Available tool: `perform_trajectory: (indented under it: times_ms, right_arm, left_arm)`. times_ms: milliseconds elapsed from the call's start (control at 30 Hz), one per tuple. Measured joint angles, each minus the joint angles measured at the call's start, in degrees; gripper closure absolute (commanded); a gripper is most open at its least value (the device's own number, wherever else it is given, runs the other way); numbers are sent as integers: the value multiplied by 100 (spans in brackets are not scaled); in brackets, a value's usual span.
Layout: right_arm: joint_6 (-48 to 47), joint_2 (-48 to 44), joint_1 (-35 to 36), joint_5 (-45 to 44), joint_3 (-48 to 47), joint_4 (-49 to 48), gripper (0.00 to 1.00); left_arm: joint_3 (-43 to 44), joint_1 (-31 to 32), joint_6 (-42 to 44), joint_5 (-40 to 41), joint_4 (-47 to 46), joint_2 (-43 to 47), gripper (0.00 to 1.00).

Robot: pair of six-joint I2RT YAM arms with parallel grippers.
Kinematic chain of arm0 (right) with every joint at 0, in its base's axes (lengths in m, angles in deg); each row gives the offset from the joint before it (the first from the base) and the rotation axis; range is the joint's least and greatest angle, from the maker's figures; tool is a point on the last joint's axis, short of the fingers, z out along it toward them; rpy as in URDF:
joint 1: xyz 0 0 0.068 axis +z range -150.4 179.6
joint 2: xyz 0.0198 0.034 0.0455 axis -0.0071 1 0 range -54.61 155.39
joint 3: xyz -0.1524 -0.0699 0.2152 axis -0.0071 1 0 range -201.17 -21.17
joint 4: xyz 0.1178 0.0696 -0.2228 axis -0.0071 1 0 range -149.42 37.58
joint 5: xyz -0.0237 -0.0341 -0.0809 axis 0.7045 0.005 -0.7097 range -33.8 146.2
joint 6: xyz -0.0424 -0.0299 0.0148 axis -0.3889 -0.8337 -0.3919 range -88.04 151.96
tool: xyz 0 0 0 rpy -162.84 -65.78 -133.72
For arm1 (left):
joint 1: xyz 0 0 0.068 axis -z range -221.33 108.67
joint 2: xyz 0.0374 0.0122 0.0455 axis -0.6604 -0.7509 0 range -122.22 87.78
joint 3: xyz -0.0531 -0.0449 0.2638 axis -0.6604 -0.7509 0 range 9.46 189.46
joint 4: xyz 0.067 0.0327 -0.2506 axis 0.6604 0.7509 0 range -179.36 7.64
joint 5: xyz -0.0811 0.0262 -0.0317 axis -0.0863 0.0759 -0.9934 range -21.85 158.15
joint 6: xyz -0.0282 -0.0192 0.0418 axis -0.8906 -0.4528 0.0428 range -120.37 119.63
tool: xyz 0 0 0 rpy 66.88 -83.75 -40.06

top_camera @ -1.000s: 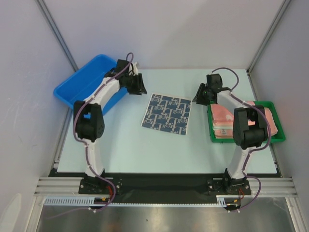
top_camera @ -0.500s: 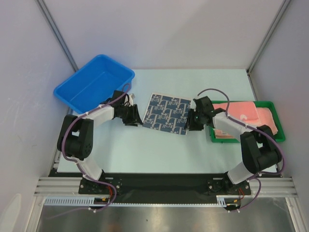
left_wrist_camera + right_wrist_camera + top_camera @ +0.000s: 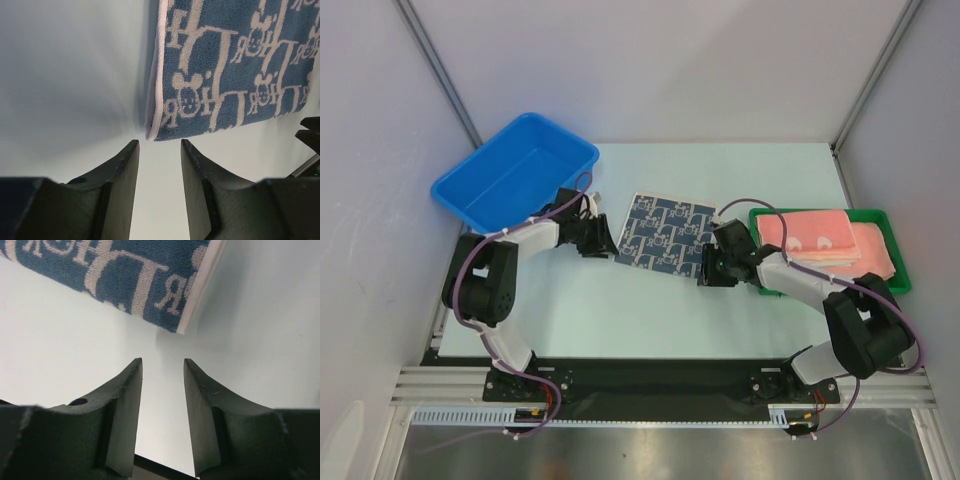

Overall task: Fold and stack the towels
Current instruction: Fold the towel

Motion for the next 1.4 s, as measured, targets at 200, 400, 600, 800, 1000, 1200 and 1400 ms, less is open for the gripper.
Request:
perform_trajectory:
  times_ms: [200, 400, 600, 800, 1000, 1200, 1400]
  right_arm:
    - [-61, -125, 81, -389, -24, -37, 57]
    - [-52, 232, 87, -651, -254, -201, 63]
    - [-2, 422, 264, -688, -177, -367, 92]
    - [4, 140, 378, -704, 249, -302, 98]
    - [31, -769, 476, -643, 710, 39, 96]
    - [219, -1676, 538, -645, 848, 732, 61]
    - [264, -1600, 197, -643, 380, 750, 61]
  left_arm:
    - [-179, 63, -17, 9, -79, -4, 55]
    - [-179, 70, -63, 9, -170, -155, 71]
    - [-181, 72, -50, 35, -107, -210, 100]
    - [-498, 146, -61, 107, -68, 26, 100]
    - [-1637, 647, -304, 365, -2, 1305, 100]
    - [-2533, 951, -732, 498, 173, 2603, 59]
    - [-1980, 927, -848, 931, 205, 2551, 57]
